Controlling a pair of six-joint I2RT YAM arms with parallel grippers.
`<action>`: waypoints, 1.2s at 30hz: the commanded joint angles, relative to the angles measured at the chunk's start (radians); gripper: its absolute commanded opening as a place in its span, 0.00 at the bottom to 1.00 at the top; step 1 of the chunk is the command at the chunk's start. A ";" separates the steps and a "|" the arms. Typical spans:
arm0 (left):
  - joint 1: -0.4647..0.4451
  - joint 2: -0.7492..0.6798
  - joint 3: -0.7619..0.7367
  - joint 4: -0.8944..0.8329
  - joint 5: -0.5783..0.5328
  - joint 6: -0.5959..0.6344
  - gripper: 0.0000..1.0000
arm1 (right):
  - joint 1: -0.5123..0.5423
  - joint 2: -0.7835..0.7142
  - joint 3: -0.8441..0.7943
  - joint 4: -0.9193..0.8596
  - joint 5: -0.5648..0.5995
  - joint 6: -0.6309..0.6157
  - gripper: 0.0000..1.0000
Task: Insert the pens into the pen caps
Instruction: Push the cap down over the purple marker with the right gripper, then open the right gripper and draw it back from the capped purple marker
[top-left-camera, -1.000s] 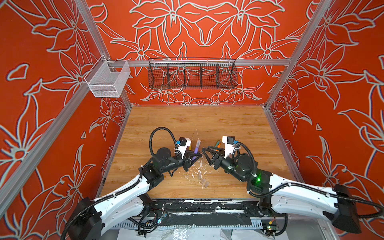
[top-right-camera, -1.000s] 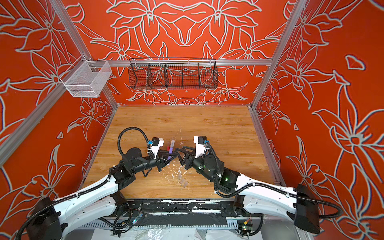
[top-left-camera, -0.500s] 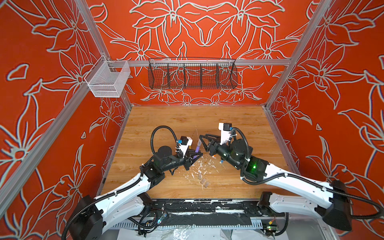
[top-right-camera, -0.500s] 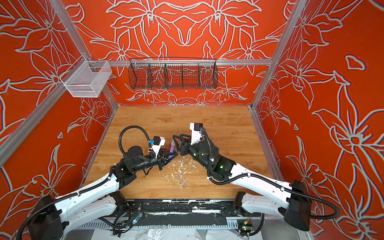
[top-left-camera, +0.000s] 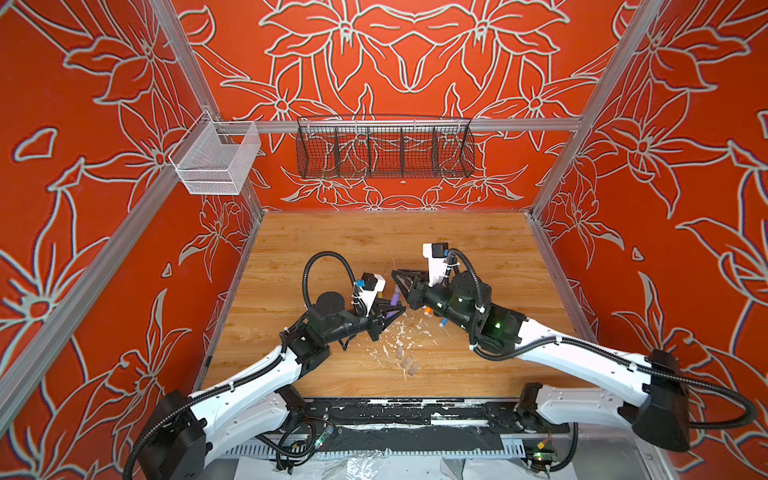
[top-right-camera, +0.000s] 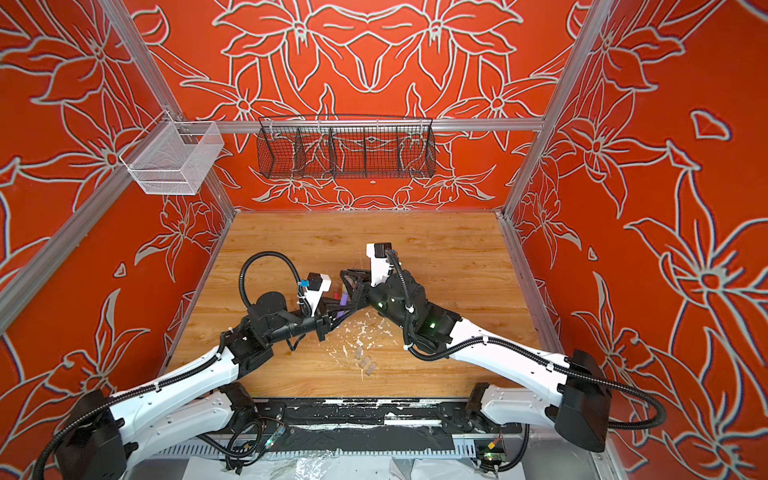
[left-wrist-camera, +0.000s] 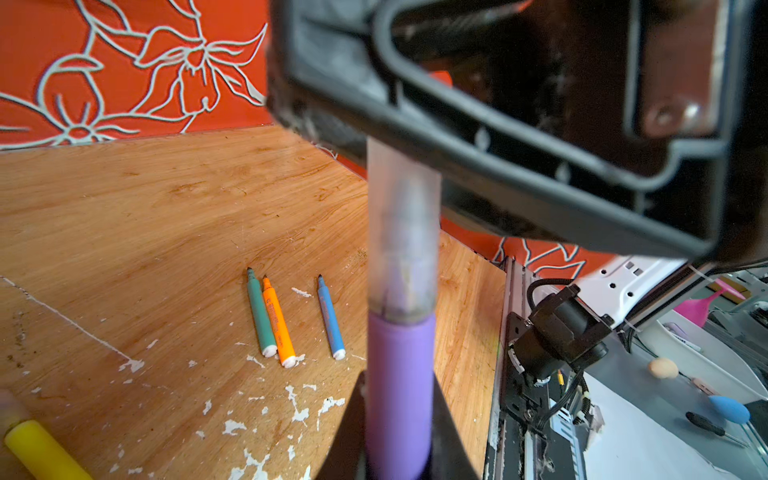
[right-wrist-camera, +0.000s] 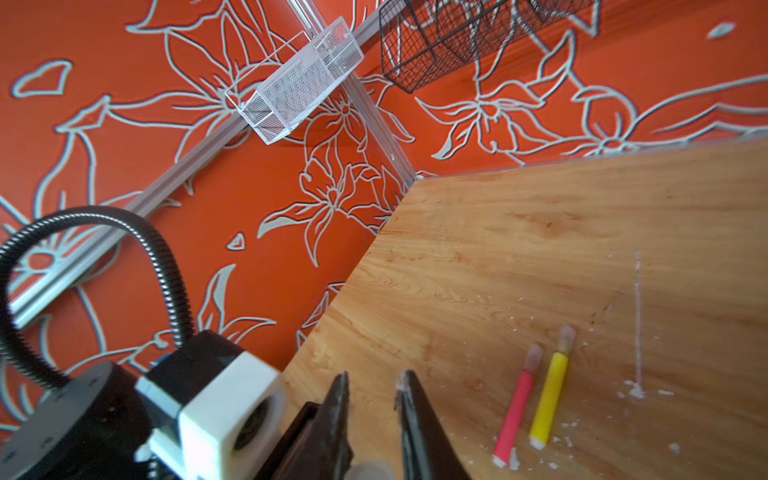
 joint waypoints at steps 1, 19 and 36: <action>-0.008 -0.001 0.025 0.012 -0.011 0.013 0.00 | 0.000 0.011 0.031 -0.012 -0.033 -0.004 0.07; 0.027 -0.001 0.211 0.038 -0.274 0.040 0.00 | 0.055 0.002 -0.200 0.144 -0.218 0.033 0.00; 0.167 0.094 0.487 0.003 -0.359 0.129 0.00 | 0.173 0.030 -0.288 0.242 -0.261 0.066 0.00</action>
